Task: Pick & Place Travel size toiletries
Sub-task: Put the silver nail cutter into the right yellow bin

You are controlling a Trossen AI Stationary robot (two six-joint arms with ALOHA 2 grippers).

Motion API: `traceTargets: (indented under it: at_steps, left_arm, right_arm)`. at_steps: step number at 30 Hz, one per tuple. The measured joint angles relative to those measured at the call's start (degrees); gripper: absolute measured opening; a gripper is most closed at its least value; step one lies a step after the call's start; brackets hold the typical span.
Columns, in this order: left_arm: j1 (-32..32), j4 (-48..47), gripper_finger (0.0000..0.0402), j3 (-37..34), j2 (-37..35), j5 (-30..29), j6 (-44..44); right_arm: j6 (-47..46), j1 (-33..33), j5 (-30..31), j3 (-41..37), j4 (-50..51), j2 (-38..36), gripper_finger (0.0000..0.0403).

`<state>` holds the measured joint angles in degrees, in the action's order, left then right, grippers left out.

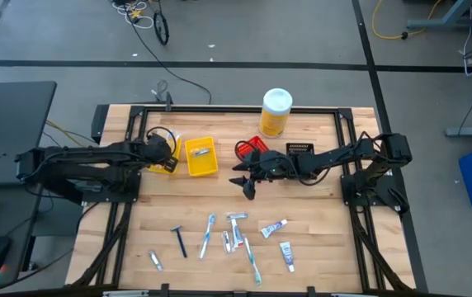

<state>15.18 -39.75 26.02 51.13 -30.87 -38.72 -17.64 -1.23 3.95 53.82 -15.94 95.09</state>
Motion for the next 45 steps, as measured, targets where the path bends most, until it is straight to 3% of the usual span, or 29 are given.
traceTargets:
  at_steps: [7,14,20,24,30,40,45]
  left_arm:
    - [-0.02,0.01,0.0147,2.58,-0.24,1.27,1.77]
    - [-1.53,2.22,0.0143,9.79,-0.22,10.13,7.00]
    - [-7.48,11.39,0.0133,10.47,-0.17,14.55,14.17]
    - [-12.33,14.94,0.0130,10.20,0.61,11.79,16.54]
    - [-15.50,15.17,0.0129,10.12,0.52,4.82,13.29]
    - [-15.93,15.28,0.0129,10.12,0.52,4.65,12.55]
    - [-15.93,15.24,0.0129,10.12,0.52,4.80,12.55]
  right_arm:
    - [0.12,-1.97,-0.15,0.00,0.44,0.02,0.0265]
    - [0.12,-4.06,-0.15,0.00,1.86,0.02,0.0270]
    - [0.13,-6.26,-0.15,-0.05,7.10,0.04,0.0259]
    - [3.33,-8.85,-0.15,-0.21,9.80,0.72,0.0245]
    - [8.10,-13.04,-0.44,-1.73,10.08,5.43,0.0237]
    - [8.93,-14.19,-0.04,-1.73,5.20,14.30,0.0252]
    - [9.08,-14.19,0.53,-1.66,4.57,15.52,0.0231]
